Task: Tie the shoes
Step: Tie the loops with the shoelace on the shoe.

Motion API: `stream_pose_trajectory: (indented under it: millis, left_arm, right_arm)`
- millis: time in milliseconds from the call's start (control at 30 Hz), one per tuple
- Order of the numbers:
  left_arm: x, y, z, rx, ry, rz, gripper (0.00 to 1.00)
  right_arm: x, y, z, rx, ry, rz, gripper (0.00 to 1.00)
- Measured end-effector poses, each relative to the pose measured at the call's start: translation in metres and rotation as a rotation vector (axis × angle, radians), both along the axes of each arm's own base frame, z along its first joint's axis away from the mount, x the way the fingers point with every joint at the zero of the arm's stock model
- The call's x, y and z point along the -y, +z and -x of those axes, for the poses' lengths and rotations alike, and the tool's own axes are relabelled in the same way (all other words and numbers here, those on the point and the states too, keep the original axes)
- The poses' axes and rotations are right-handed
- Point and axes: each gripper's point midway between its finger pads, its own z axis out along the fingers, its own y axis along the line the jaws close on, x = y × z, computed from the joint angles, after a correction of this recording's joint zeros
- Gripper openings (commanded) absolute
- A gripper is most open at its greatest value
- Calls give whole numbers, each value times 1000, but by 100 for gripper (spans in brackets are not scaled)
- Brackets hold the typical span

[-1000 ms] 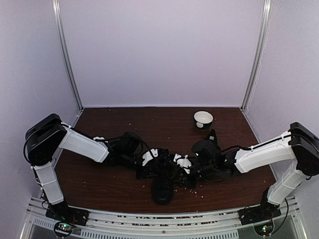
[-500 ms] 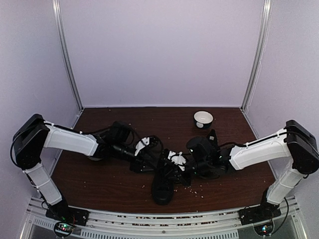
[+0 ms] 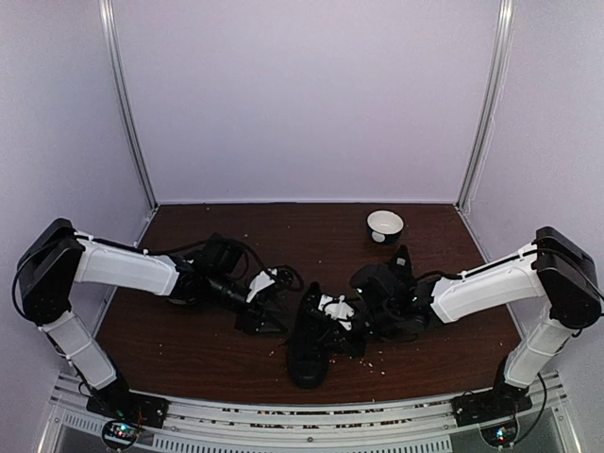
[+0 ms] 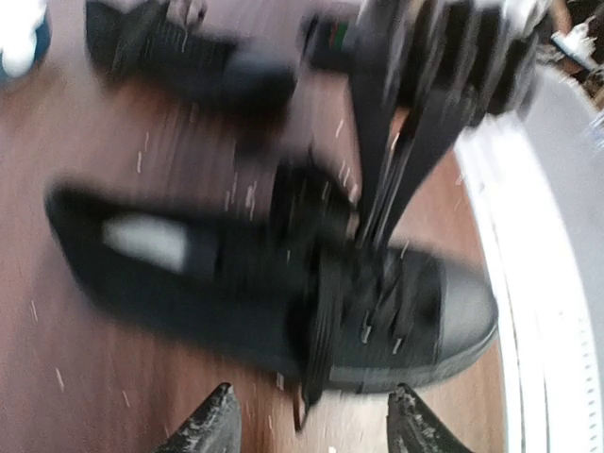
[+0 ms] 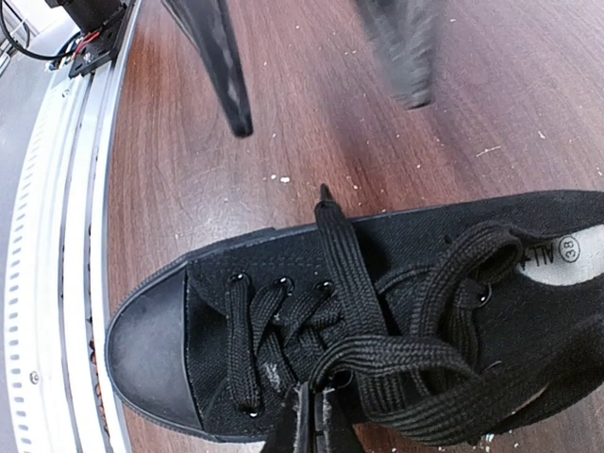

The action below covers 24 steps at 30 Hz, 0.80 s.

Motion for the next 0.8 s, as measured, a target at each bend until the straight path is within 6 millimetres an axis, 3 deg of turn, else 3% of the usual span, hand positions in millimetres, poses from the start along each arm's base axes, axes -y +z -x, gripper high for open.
stream_pose_trajectory:
  millis: [100,200,300,433,500,800]
  left_arm:
    - [-14,-22,3,-5,41,-74,54]
    - [-14,-21,-1,-19,79,-76,54]
    - [1,3,-17,-34,127,-20,57]
    - [37,49,-46,-53,163,114,61]
    - [49,60,-56,-73,166,153,62]
    - [78,34,-58,-208,127,100,66]
  right_arm:
    - [1,-1,1,5,9,9,2]
    - [0,0,0,9,14,11,2]
    - [0,1,0,12,16,11,2]
    - [-1,2,-1,12,16,13,2]
    - [-1,2,-1,12,16,14,2]
    - [0,0,-1,12,12,21,2]
